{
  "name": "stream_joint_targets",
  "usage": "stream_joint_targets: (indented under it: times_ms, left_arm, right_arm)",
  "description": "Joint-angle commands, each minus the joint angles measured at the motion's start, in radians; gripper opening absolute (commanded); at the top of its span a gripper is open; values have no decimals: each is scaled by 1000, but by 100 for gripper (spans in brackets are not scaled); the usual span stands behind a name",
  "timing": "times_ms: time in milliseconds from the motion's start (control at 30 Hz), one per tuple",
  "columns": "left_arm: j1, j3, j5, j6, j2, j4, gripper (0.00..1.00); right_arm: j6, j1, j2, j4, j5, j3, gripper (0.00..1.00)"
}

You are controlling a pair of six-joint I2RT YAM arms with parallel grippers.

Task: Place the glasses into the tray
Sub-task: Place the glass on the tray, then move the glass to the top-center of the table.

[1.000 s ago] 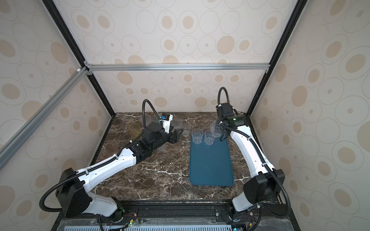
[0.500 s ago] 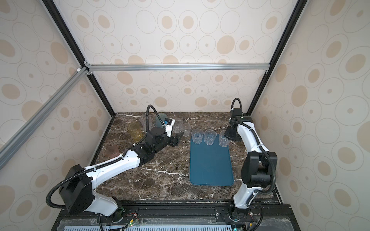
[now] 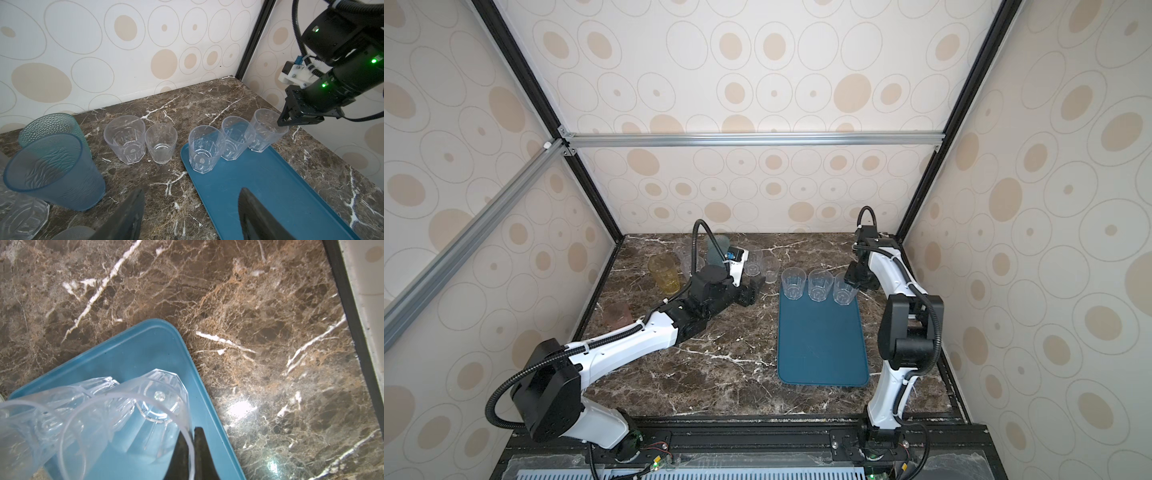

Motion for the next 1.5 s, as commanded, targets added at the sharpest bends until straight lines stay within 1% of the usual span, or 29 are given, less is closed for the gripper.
stream_joint_targets:
  times_ms: [0,167,433,633,733,800,900,967,1100,1200,1300,1400,1467]
  left_arm:
    - [-6,14,-1,12,14,25,71]
    - [-7,19,6,9,19,21,71]
    - [-6,19,9,-7,23,14,71]
    - [-6,46,3,-27,41,-26,71]
    - [-6,92,-20,-16,68,-90,71]
    - [-2,146,-58,7,95,-162,71]
    - [27,255,-85,37,150,-293,71]
    - [60,339,-73,55,199,-380,70]
    - [144,504,72,96,307,-503,67]
    - [206,680,153,105,443,-614,63]
    - [248,939,177,131,617,-769,58]
    - [277,1252,141,155,802,-907,52]
    - [300,1430,131,163,906,-971,48]
  right_arm:
    - [-36,-3,30,-1,18,39,0]
    - [-60,-4,86,-31,-3,87,2]
    - [-73,-4,97,-31,19,97,7]
    - [-81,-3,78,-48,28,101,25]
    - [-79,-4,35,-48,22,93,28]
    - [-73,-2,-3,-51,9,86,30]
    - [-53,-3,-72,-38,-35,57,31]
    - [-30,2,-128,-13,-81,13,32]
    - [5,32,-216,33,-129,-78,32]
    - [29,64,-259,51,-157,-129,32]
    - [50,111,-285,59,-163,-157,32]
    - [61,159,-288,63,-157,-167,32]
    - [67,182,-285,60,-152,-166,32]
